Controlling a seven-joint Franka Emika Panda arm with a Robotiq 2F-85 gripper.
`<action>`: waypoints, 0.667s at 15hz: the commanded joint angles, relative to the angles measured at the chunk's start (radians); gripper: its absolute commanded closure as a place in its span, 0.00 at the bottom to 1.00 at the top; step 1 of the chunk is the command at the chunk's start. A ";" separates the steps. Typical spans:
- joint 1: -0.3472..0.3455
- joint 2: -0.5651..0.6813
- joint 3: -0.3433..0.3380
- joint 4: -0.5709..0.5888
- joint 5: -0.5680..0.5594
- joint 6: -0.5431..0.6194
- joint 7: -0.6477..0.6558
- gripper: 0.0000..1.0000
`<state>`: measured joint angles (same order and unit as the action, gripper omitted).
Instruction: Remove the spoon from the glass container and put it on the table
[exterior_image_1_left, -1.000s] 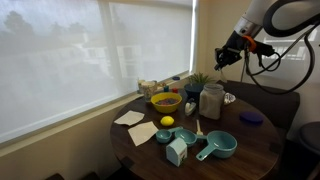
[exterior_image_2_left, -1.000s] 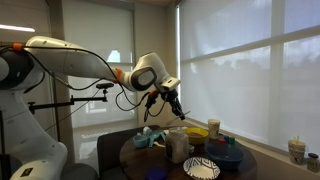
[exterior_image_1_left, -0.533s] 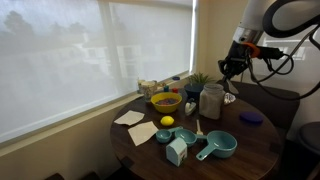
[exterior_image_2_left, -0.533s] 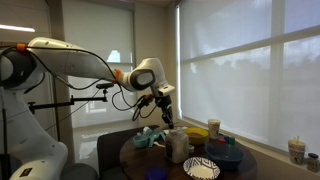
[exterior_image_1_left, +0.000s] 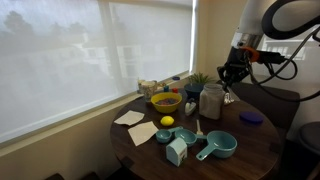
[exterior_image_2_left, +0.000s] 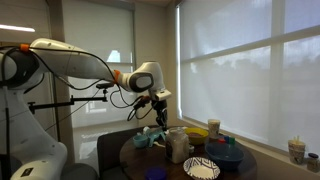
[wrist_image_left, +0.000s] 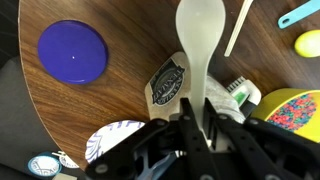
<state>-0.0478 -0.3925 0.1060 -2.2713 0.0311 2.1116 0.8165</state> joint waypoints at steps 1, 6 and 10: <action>-0.003 0.000 0.002 0.002 0.002 -0.002 -0.001 0.87; 0.020 -0.043 0.007 -0.053 0.037 -0.128 -0.004 0.97; 0.022 -0.091 0.023 -0.114 0.028 -0.218 0.047 0.97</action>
<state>-0.0271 -0.4175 0.1158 -2.3234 0.0386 1.9395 0.8229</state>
